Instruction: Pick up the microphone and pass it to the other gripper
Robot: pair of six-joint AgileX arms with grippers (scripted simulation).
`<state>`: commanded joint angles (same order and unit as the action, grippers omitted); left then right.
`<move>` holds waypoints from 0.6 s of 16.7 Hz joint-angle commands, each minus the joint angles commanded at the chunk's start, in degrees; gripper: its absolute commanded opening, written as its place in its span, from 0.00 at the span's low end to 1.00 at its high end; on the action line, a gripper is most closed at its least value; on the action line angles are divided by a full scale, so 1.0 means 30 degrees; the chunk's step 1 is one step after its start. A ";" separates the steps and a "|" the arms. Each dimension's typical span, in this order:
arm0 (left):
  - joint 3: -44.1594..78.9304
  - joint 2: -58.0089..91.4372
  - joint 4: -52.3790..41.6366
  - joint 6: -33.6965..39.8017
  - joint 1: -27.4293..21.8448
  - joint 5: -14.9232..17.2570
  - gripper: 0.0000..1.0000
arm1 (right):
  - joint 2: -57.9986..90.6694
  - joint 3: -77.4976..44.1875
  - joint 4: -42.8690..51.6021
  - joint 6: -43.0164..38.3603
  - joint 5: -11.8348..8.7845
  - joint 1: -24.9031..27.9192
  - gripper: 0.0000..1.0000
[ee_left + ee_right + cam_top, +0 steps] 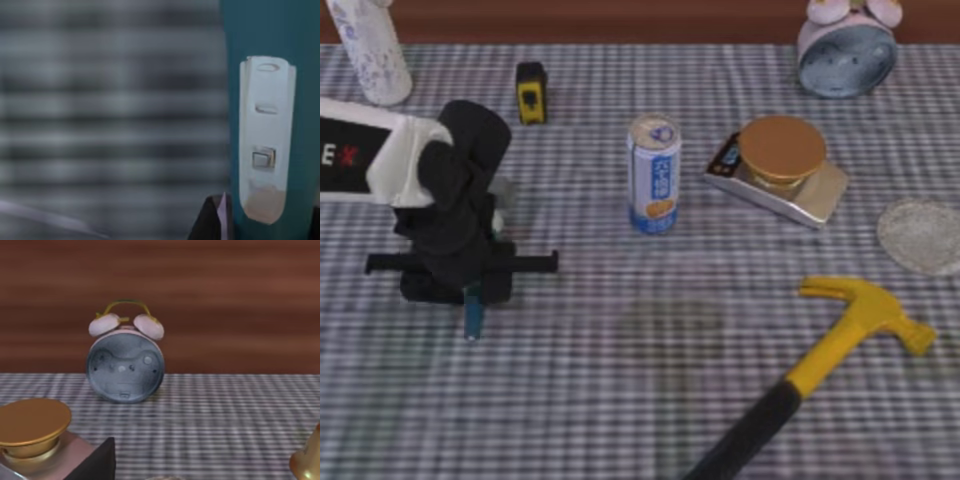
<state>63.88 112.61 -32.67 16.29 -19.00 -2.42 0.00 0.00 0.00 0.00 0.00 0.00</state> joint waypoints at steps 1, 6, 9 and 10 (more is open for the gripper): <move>-0.0031 -0.0028 0.0206 -0.0057 -0.0007 0.0092 0.00 | 0.0000 0.0000 0.0000 0.0000 0.0000 0.0000 1.00; -0.0861 -0.0789 0.4124 -0.0963 0.0076 0.1772 0.00 | 0.0000 0.0000 0.0000 0.0000 0.0000 0.0000 1.00; -0.1943 -0.1693 0.8482 -0.1844 0.0237 0.3488 0.00 | 0.0000 0.0000 0.0000 0.0000 0.0000 0.0000 1.00; -0.2384 -0.2055 1.0189 -0.2179 0.0298 0.4139 0.00 | 0.0000 0.0000 0.0000 0.0000 0.0000 0.0000 1.00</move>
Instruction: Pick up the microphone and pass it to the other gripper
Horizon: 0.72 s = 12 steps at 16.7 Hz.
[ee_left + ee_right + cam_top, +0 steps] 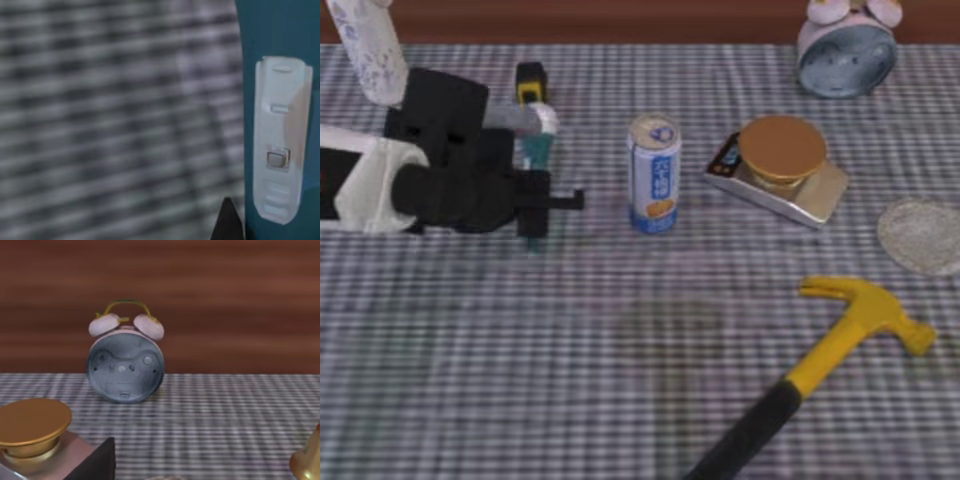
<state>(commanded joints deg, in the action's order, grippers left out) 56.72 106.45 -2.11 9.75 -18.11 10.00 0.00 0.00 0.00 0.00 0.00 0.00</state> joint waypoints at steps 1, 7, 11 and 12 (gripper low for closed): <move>-0.0472 -0.0397 0.1791 -0.0349 0.0063 0.0677 0.00 | 0.0000 0.0000 0.0000 0.0000 0.0000 0.0000 1.00; -0.3331 -0.3229 1.2102 -0.2408 0.0474 0.4599 0.00 | 0.0000 0.0000 0.0000 0.0000 0.0000 0.0000 1.00; -0.4582 -0.4876 1.5922 -0.3379 0.0695 0.6319 0.00 | 0.0000 0.0000 0.0000 0.0000 0.0000 0.0000 1.00; -0.4745 -0.5127 1.6365 -0.3510 0.0729 0.6536 0.00 | 0.0000 0.0000 0.0000 0.0000 0.0000 0.0000 1.00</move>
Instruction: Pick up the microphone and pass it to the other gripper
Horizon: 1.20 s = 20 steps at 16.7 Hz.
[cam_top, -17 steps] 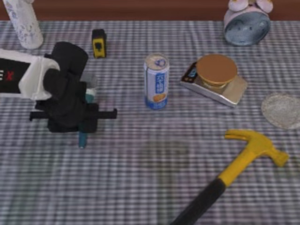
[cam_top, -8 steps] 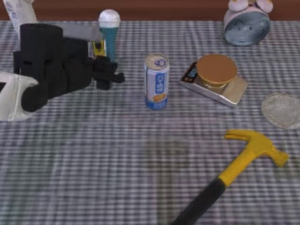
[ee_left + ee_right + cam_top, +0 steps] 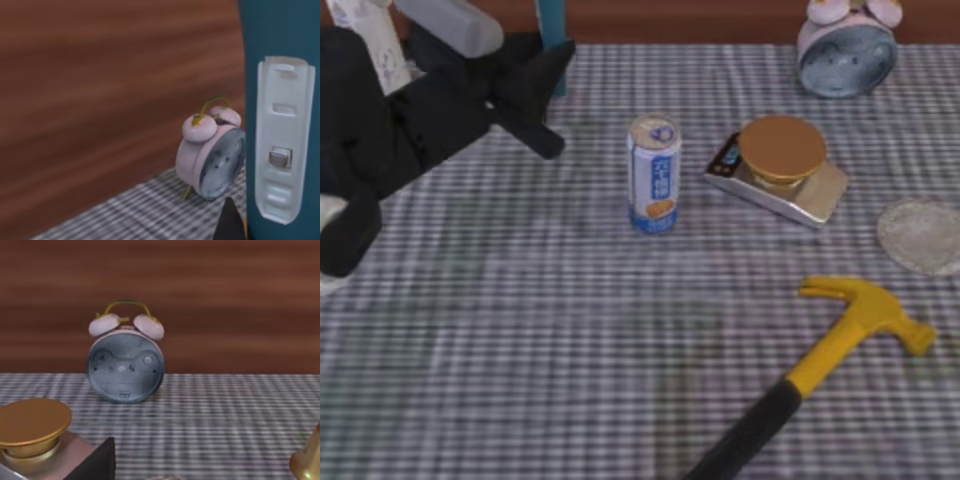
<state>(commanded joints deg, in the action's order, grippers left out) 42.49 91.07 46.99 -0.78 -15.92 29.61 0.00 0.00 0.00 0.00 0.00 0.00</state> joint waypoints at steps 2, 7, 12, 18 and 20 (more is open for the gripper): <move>-0.0110 -0.0175 0.0295 -0.0090 0.0022 0.0143 0.00 | 0.0000 0.0000 0.0000 0.0000 0.0000 0.0000 1.00; -0.0029 -0.0094 0.0405 -0.0094 -0.0392 -0.0219 0.00 | 0.0000 0.0000 0.0000 0.0000 0.0000 0.0000 1.00; -0.0296 -0.0040 0.1831 0.0110 -0.3613 -0.3653 0.00 | 0.0000 0.0000 0.0000 0.0000 0.0000 0.0000 1.00; -0.0586 -0.0235 0.3108 0.0420 -0.6601 -0.6798 0.00 | 0.0000 0.0000 0.0000 0.0000 0.0000 0.0000 1.00; -0.0586 -0.0235 0.3108 0.0420 -0.6601 -0.6798 0.00 | 0.0000 0.0000 0.0000 0.0000 0.0000 0.0000 1.00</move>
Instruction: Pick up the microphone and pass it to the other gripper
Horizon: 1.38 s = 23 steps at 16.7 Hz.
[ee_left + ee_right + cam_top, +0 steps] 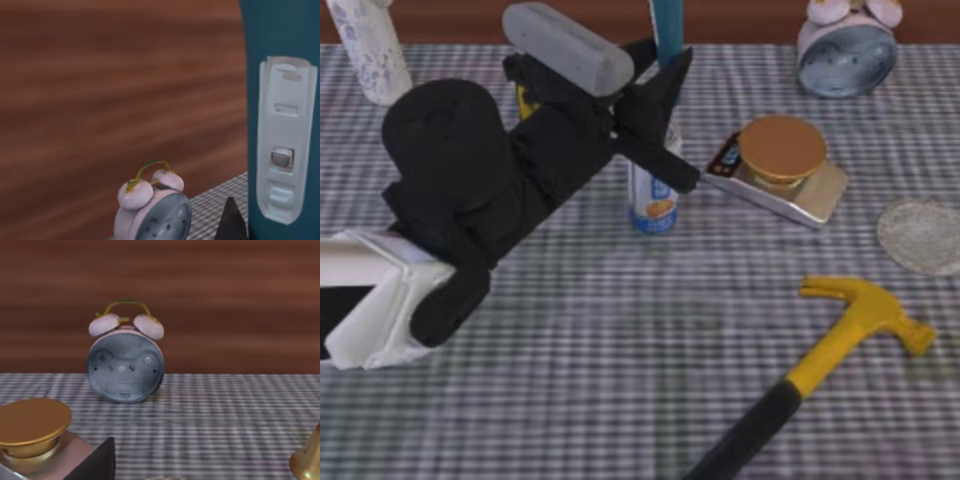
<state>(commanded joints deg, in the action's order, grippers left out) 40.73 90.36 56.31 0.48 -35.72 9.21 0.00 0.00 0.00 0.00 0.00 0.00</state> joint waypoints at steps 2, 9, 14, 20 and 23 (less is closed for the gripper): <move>0.0056 0.0050 -0.0039 -0.0016 0.0059 0.0048 0.00 | 0.0000 0.0000 0.0000 0.0000 0.0000 0.0000 1.00; 0.0000 0.0000 0.0000 0.0000 0.0000 0.0000 0.00 | 0.0245 -0.0209 -0.0124 0.0018 -0.0166 0.0115 1.00; 0.0000 0.0000 0.0000 0.0000 0.0000 0.0000 0.00 | 0.4353 -0.3191 -0.1896 0.0281 -0.2399 0.1613 1.00; 0.0000 0.0000 0.0000 0.0000 0.0000 0.0000 0.00 | 1.4242 -0.8630 -0.5011 0.0747 -0.6624 0.4425 1.00; 0.0000 0.0000 0.0000 0.0000 0.0000 0.0000 0.00 | 1.8877 -1.1182 -0.6470 0.0925 -0.8620 0.5755 1.00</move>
<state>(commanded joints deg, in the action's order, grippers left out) 40.73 90.36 56.31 0.48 -35.72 9.21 56.63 -33.54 -19.41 2.77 -25.86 17.27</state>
